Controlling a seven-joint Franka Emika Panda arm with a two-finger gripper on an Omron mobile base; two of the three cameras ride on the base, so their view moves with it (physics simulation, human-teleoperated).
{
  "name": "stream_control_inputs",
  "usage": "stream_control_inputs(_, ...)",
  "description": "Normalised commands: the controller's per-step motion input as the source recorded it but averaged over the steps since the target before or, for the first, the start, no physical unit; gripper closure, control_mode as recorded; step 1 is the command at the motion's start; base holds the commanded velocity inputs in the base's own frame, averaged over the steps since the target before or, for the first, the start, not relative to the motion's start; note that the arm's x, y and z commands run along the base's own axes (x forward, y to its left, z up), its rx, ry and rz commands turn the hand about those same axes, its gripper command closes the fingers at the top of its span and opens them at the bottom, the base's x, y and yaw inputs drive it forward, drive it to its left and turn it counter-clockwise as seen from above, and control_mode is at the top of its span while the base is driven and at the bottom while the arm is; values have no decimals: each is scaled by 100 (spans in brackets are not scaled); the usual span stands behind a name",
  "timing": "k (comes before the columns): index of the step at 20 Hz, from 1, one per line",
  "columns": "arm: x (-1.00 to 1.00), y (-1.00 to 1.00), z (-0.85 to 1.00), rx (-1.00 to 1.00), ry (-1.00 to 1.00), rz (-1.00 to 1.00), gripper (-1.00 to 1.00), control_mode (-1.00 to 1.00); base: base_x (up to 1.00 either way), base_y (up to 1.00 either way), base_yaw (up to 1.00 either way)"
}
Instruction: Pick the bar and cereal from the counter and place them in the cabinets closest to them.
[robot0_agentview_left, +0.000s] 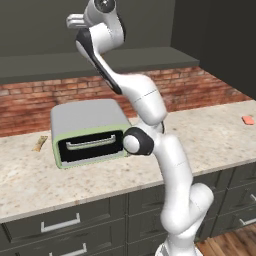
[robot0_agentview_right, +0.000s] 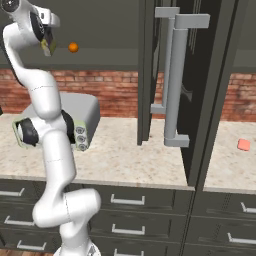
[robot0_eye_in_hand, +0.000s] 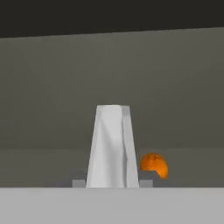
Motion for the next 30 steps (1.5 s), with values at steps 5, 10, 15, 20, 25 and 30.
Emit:
stream_control_inputs(5,5,1,0,-1,0,0,-100,-100,0,0,0)
stream_control_inputs(10,2,0,22,0,7,-1,-100,-100,0,0,0)
stream_control_inputs(15,-18,-1,40,0,4,-1,-100,-100,0,0,0)
stream_control_inputs(20,-69,-12,31,0,0,0,-100,-100,0,0,0)
stream_control_inputs(25,-91,-18,11,-4,-2,1,-100,-100,0,0,0)
stream_control_inputs(30,-100,-37,-48,-8,-3,7,-100,-100,0,0,0)
